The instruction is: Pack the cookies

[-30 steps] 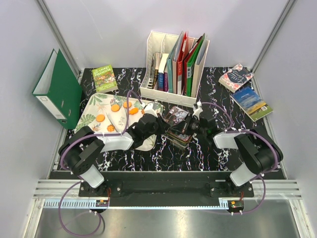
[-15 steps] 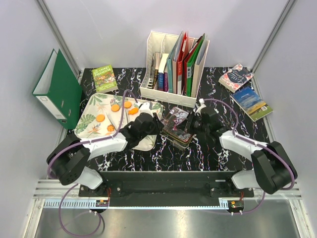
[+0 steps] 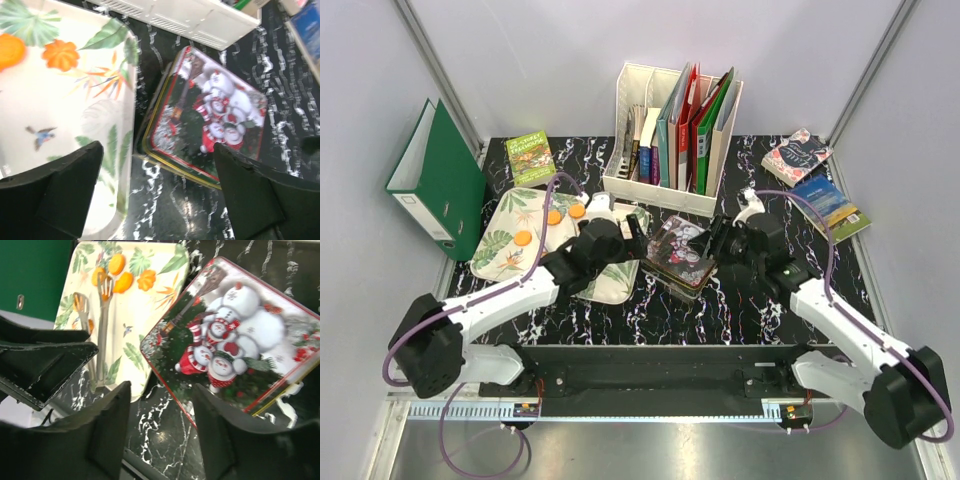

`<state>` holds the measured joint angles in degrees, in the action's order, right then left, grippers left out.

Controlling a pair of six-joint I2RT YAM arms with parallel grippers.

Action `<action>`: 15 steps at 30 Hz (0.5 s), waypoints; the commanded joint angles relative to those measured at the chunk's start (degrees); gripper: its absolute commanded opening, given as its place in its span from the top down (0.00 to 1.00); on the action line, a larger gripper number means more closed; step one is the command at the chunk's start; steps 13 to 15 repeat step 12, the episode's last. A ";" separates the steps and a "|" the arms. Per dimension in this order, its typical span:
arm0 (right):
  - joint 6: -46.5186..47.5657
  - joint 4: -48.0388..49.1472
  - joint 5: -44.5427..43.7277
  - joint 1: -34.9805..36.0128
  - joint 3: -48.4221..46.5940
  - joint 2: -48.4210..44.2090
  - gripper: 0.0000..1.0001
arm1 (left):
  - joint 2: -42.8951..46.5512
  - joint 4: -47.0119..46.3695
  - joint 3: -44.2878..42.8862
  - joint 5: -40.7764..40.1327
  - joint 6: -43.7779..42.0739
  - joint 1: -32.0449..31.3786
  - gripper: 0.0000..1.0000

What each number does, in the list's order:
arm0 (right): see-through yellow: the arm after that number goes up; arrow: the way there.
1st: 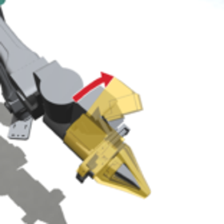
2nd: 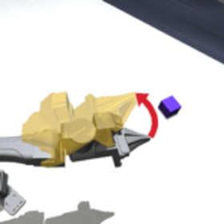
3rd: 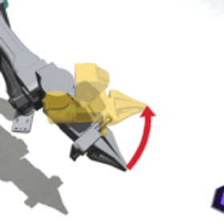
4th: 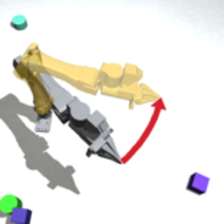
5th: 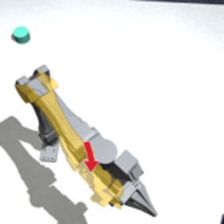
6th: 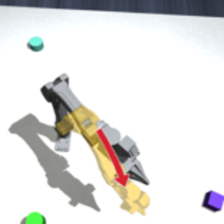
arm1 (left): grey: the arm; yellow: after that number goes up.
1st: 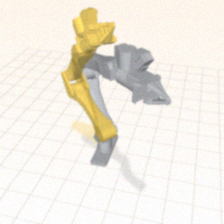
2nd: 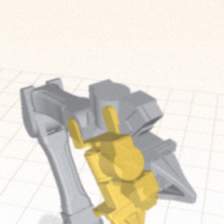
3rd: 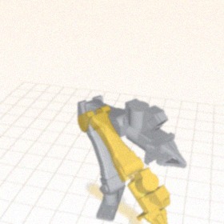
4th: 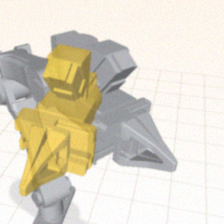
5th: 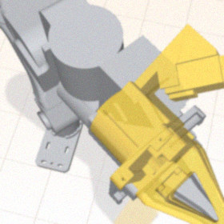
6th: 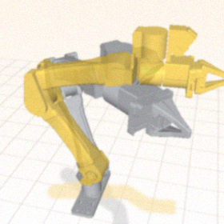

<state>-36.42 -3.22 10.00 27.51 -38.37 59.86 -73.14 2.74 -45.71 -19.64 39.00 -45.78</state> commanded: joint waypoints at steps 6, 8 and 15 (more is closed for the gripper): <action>6.80 -8.37 -9.38 0.44 0.75 -10.19 0.27 | 1.95 13.43 -1.58 -6.20 2.83 0.08 0.01; 7.68 -8.90 -9.73 0.44 0.93 -12.04 0.26 | 2.91 13.43 -1.05 -6.55 2.75 0.08 0.01; 8.91 -9.87 -12.02 0.44 0.40 -13.89 0.23 | 4.41 13.60 -0.43 -6.64 2.31 0.08 0.01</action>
